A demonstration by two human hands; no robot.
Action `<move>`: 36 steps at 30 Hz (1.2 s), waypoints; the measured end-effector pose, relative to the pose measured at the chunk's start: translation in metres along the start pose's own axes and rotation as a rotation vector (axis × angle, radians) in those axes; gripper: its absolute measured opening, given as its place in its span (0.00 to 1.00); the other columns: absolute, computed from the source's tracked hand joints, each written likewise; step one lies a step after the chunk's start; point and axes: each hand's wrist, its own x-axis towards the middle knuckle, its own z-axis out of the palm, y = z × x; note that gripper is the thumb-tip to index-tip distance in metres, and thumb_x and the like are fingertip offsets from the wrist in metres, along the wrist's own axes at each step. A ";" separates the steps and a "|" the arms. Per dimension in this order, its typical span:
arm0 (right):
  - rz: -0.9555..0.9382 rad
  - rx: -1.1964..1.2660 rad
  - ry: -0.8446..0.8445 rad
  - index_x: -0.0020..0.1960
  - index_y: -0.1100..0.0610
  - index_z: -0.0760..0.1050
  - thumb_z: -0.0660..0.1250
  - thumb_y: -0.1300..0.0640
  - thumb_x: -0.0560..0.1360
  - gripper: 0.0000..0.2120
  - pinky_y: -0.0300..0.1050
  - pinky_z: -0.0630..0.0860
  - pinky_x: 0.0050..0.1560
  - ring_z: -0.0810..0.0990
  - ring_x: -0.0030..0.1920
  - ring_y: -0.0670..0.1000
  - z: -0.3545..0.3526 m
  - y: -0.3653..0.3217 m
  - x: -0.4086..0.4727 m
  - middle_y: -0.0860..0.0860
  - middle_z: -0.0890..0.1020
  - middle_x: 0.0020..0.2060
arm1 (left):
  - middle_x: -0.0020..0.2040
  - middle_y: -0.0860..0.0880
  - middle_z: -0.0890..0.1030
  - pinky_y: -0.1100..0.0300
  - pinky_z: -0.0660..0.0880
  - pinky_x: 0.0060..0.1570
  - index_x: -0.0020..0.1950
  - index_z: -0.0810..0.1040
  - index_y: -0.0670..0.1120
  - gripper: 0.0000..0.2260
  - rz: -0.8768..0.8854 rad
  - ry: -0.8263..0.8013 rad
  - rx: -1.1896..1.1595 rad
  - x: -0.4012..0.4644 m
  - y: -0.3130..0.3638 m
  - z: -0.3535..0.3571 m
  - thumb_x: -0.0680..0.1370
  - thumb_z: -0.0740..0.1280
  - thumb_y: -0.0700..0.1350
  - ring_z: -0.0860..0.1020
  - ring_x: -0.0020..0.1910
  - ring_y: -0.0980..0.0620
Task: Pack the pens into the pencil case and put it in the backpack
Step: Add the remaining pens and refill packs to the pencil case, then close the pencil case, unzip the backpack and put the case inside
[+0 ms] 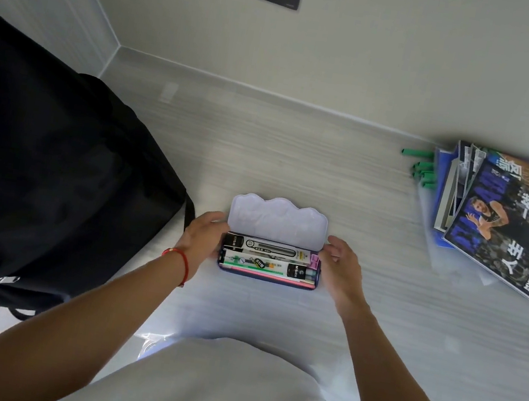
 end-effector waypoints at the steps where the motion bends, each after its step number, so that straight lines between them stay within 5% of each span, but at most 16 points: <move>1: 0.009 -0.006 -0.001 0.58 0.48 0.78 0.63 0.53 0.78 0.10 0.47 0.78 0.47 0.83 0.49 0.51 -0.003 0.000 0.003 0.48 0.85 0.51 | 0.45 0.46 0.84 0.47 0.82 0.47 0.43 0.77 0.48 0.04 -0.013 -0.013 -0.004 0.002 0.006 0.005 0.72 0.65 0.47 0.82 0.41 0.47; 4: 0.026 0.085 -0.058 0.50 0.47 0.81 0.59 0.56 0.77 0.12 0.57 0.82 0.51 0.86 0.47 0.55 -0.010 -0.001 0.008 0.52 0.87 0.44 | 0.43 0.49 0.86 0.52 0.80 0.41 0.46 0.79 0.48 0.10 -0.111 -0.034 -0.086 0.005 0.020 0.014 0.77 0.62 0.52 0.82 0.41 0.48; 7: 0.070 0.264 -0.135 0.49 0.41 0.83 0.60 0.55 0.77 0.14 0.52 0.83 0.46 0.88 0.42 0.51 -0.015 -0.004 0.007 0.50 0.89 0.42 | 0.43 0.49 0.84 0.53 0.77 0.41 0.48 0.78 0.51 0.12 -0.139 -0.068 -0.071 0.008 0.026 0.014 0.77 0.61 0.57 0.80 0.40 0.47; 10: 0.111 0.381 -0.130 0.53 0.45 0.82 0.63 0.51 0.73 0.13 0.53 0.84 0.46 0.88 0.46 0.56 -0.020 -0.004 0.004 0.53 0.88 0.45 | 0.44 0.48 0.82 0.52 0.78 0.45 0.49 0.81 0.52 0.16 -0.138 -0.115 -0.046 0.010 0.027 0.012 0.76 0.61 0.61 0.80 0.41 0.47; 13: 0.060 0.486 -0.110 0.49 0.46 0.84 0.64 0.49 0.72 0.11 0.43 0.81 0.37 0.88 0.43 0.52 -0.026 -0.003 -0.006 0.52 0.88 0.44 | 0.46 0.47 0.83 0.48 0.79 0.51 0.50 0.83 0.51 0.18 -0.109 -0.130 -0.024 0.010 0.026 0.014 0.77 0.60 0.62 0.81 0.44 0.45; 16: 0.044 0.510 -0.079 0.55 0.50 0.81 0.60 0.55 0.79 0.11 0.46 0.81 0.45 0.87 0.48 0.51 -0.029 0.007 -0.014 0.51 0.88 0.48 | 0.46 0.47 0.83 0.52 0.80 0.44 0.48 0.82 0.50 0.16 -0.072 -0.079 -0.063 0.008 0.019 0.013 0.79 0.60 0.59 0.82 0.43 0.46; 20: 0.044 0.473 -0.040 0.56 0.57 0.80 0.61 0.58 0.82 0.10 0.52 0.81 0.56 0.86 0.52 0.54 -0.028 0.022 -0.025 0.53 0.87 0.49 | 0.47 0.44 0.86 0.57 0.82 0.36 0.51 0.80 0.44 0.19 0.053 -0.125 -0.038 0.004 -0.005 0.001 0.73 0.65 0.58 0.86 0.43 0.50; 23: 0.020 0.394 -0.015 0.58 0.58 0.79 0.62 0.61 0.82 0.09 0.55 0.83 0.54 0.86 0.51 0.58 -0.021 0.034 -0.035 0.57 0.87 0.51 | 0.51 0.43 0.85 0.48 0.83 0.48 0.53 0.77 0.46 0.11 0.126 -0.122 0.026 0.002 -0.028 -0.003 0.75 0.70 0.49 0.86 0.48 0.47; 27: -0.051 0.125 0.022 0.61 0.56 0.75 0.70 0.61 0.77 0.14 0.56 0.83 0.54 0.84 0.52 0.52 -0.011 0.041 -0.040 0.50 0.85 0.53 | 0.51 0.46 0.85 0.46 0.83 0.50 0.53 0.78 0.48 0.08 0.186 -0.058 0.189 0.000 -0.044 0.000 0.76 0.72 0.40 0.85 0.49 0.48; 32: -0.119 -0.044 0.074 0.61 0.51 0.74 0.72 0.60 0.75 0.16 0.37 0.81 0.47 0.83 0.46 0.38 -0.006 0.045 -0.042 0.40 0.83 0.48 | 0.46 0.47 0.86 0.51 0.84 0.45 0.53 0.82 0.45 0.10 0.235 0.011 0.346 -0.004 -0.039 0.001 0.73 0.75 0.38 0.85 0.45 0.50; 36: -0.043 -0.100 0.048 0.61 0.52 0.73 0.72 0.55 0.76 0.16 0.33 0.78 0.41 0.84 0.42 0.41 -0.006 0.046 -0.037 0.44 0.84 0.45 | 0.43 0.48 0.85 0.63 0.82 0.32 0.48 0.83 0.46 0.06 0.207 0.065 0.388 -0.005 -0.038 0.005 0.73 0.76 0.41 0.85 0.35 0.58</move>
